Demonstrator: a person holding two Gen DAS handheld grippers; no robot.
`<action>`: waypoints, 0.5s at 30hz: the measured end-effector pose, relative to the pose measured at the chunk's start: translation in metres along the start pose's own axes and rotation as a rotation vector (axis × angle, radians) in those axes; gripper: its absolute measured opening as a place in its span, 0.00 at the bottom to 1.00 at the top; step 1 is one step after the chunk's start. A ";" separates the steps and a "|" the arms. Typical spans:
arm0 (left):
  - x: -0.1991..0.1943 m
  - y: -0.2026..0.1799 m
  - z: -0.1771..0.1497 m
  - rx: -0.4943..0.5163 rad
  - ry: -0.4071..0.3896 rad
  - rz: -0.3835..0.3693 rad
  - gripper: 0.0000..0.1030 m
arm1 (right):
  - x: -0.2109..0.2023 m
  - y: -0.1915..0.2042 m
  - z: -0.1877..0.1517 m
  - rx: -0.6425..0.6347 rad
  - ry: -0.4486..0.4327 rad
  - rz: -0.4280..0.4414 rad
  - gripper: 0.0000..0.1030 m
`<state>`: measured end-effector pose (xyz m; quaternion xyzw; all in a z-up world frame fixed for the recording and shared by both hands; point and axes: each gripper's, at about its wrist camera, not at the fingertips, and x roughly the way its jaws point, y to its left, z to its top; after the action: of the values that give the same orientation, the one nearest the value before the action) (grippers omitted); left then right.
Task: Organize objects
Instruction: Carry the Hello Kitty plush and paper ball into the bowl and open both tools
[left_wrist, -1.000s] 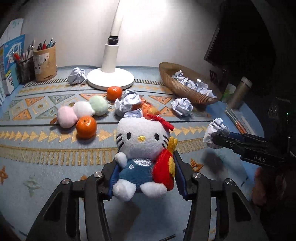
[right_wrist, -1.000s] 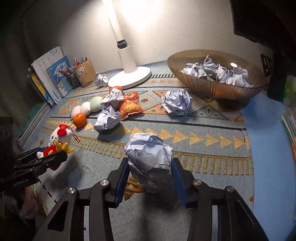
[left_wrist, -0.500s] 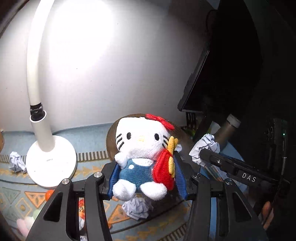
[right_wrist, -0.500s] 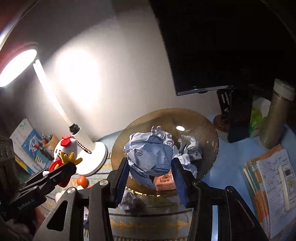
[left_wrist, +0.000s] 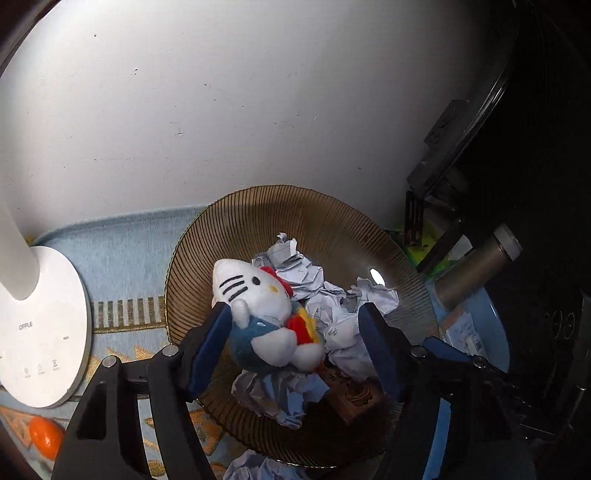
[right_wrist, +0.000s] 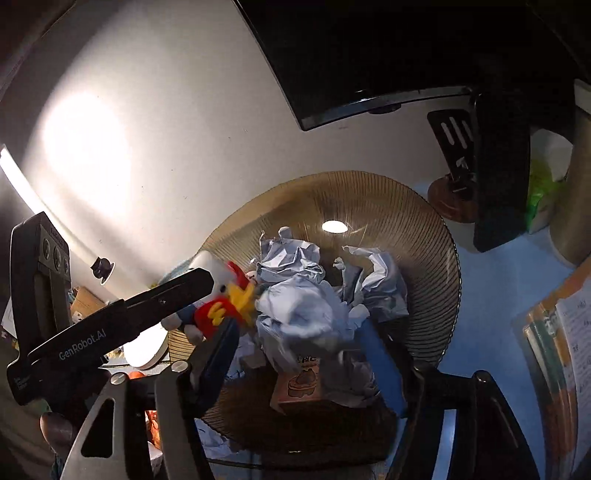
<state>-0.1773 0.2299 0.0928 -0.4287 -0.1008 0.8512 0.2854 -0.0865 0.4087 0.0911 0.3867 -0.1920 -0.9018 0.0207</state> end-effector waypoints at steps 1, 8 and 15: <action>-0.002 0.000 -0.001 -0.005 0.001 0.000 0.67 | -0.002 -0.001 0.000 -0.006 -0.003 0.004 0.68; -0.078 -0.018 -0.015 0.066 -0.111 -0.016 0.67 | -0.041 0.014 -0.012 -0.036 -0.023 0.055 0.68; -0.217 -0.022 -0.068 0.132 -0.295 0.051 0.85 | -0.098 0.065 -0.038 -0.129 -0.048 0.099 0.83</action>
<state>-0.0135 0.1193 0.2062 -0.2818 -0.0744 0.9167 0.2733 0.0020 0.3545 0.1584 0.3529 -0.1529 -0.9191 0.0857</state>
